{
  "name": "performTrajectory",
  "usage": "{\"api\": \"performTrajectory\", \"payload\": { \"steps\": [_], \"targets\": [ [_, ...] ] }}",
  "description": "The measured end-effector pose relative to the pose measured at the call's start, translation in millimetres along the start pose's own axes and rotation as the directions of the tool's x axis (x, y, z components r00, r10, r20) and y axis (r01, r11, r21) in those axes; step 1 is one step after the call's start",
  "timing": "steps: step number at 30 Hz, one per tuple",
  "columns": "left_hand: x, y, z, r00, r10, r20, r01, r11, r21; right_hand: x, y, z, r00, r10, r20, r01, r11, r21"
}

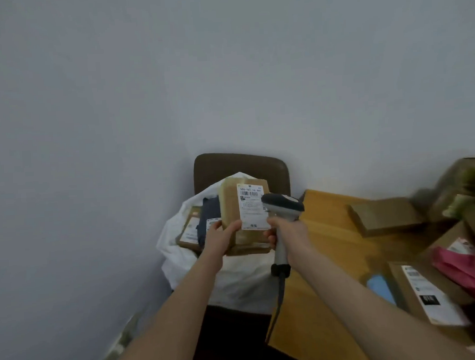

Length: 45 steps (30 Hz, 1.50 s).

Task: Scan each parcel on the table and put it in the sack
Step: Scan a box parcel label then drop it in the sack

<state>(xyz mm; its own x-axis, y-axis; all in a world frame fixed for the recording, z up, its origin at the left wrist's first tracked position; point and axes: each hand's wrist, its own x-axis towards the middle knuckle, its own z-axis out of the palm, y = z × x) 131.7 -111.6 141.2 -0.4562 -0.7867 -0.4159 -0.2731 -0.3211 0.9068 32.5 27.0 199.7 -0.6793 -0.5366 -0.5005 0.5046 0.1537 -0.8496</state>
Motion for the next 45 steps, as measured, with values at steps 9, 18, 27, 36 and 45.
{"api": "performTrajectory", "payload": {
  "steps": [9,18,27,36,45],
  "targets": [
    [85,9,-75,0.978,0.031,-0.204,-0.025,0.999,0.033,75,3,81,0.999,0.040,-0.031,-0.042,0.996,-0.073],
    [179,6,-96,0.989,-0.051,-0.136,0.074,0.984,0.163,163,3,120,0.997,0.083,-0.002,-0.082,0.984,-0.160],
    [262,-12,-84,1.000,-0.008,0.014,-0.003,0.751,0.660,221,16,163,0.999,0.038,0.007,-0.032,0.924,-0.380],
    [374,7,-147,0.996,0.079,0.035,-0.082,0.745,0.663,261,50,241,0.991,-0.114,-0.075,0.005,0.574,-0.819],
    [457,-22,-189,0.989,-0.113,0.097,0.024,0.765,0.643,292,76,268,0.978,-0.136,-0.159,-0.070,0.501,-0.863]
  ]
}}
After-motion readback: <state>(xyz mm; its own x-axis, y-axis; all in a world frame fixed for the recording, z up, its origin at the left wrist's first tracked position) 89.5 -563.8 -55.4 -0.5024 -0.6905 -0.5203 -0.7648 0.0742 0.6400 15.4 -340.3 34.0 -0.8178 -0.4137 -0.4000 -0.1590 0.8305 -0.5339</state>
